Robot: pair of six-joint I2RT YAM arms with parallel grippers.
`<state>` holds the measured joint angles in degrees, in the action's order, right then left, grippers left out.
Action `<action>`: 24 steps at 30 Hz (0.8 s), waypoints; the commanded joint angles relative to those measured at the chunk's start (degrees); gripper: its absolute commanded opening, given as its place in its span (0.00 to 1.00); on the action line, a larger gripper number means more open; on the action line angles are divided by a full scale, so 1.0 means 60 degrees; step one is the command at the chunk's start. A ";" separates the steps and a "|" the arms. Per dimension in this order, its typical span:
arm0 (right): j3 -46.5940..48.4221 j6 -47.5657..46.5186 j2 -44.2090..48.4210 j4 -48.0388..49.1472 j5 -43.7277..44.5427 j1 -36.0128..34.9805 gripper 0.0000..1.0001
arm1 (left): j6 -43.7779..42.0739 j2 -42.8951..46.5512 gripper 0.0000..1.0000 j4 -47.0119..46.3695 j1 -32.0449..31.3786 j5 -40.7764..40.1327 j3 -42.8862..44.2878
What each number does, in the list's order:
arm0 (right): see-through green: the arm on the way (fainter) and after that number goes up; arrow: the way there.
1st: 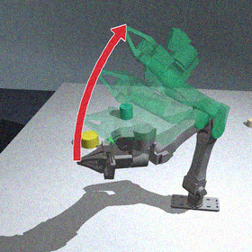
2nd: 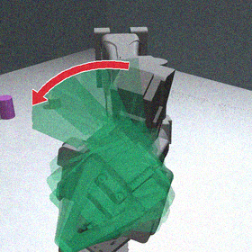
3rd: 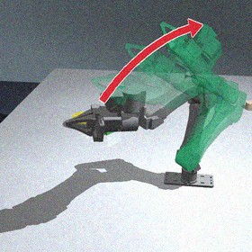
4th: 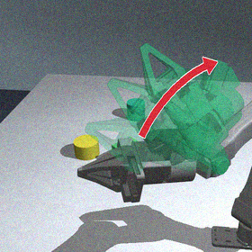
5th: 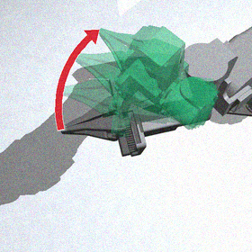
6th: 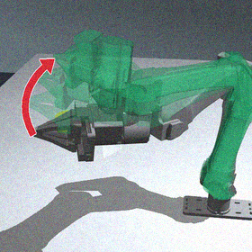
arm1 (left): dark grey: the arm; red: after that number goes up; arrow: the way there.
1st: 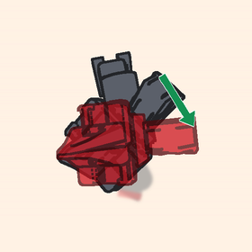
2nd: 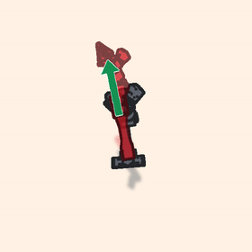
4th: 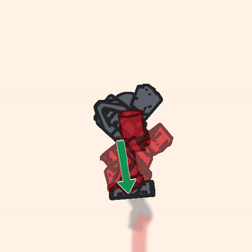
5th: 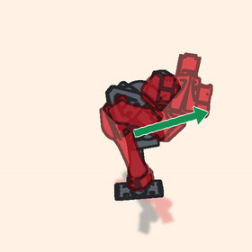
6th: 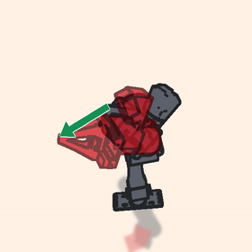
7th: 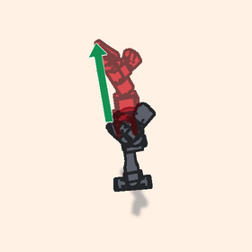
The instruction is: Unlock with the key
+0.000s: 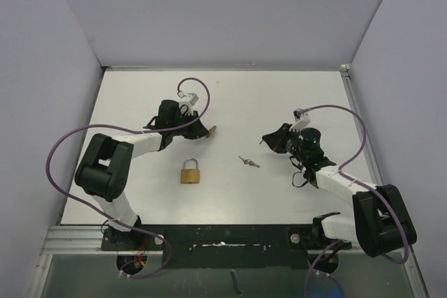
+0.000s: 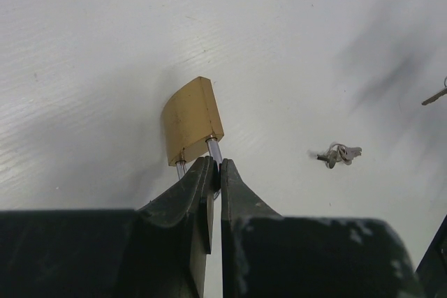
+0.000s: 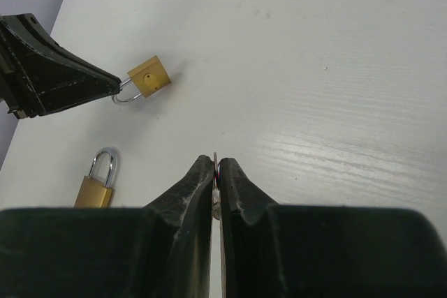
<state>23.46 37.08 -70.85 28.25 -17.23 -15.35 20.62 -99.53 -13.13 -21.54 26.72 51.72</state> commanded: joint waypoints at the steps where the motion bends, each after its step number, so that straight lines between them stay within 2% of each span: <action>1: 0.0400 -0.0013 0.0177 0.0565 -0.0098 0.0038 0.00 | 0.0377 -0.0103 0.00 -0.1172 0.0230 0.0432 -0.0063; 11: 0.0323 -0.0042 0.0357 0.0439 -0.0037 0.0040 0.00 | 0.1206 -0.0418 0.00 -0.2779 0.0652 0.0946 -0.0742; 24: 0.0303 -0.0086 0.0452 0.0331 -0.0019 0.0032 0.00 | 0.1968 -0.0722 0.00 -0.4226 0.1036 0.0881 -0.1486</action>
<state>23.46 37.04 -70.04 28.21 -17.21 -15.35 30.59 -103.59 -31.64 -16.40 31.68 44.42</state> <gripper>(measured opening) 0.065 0.036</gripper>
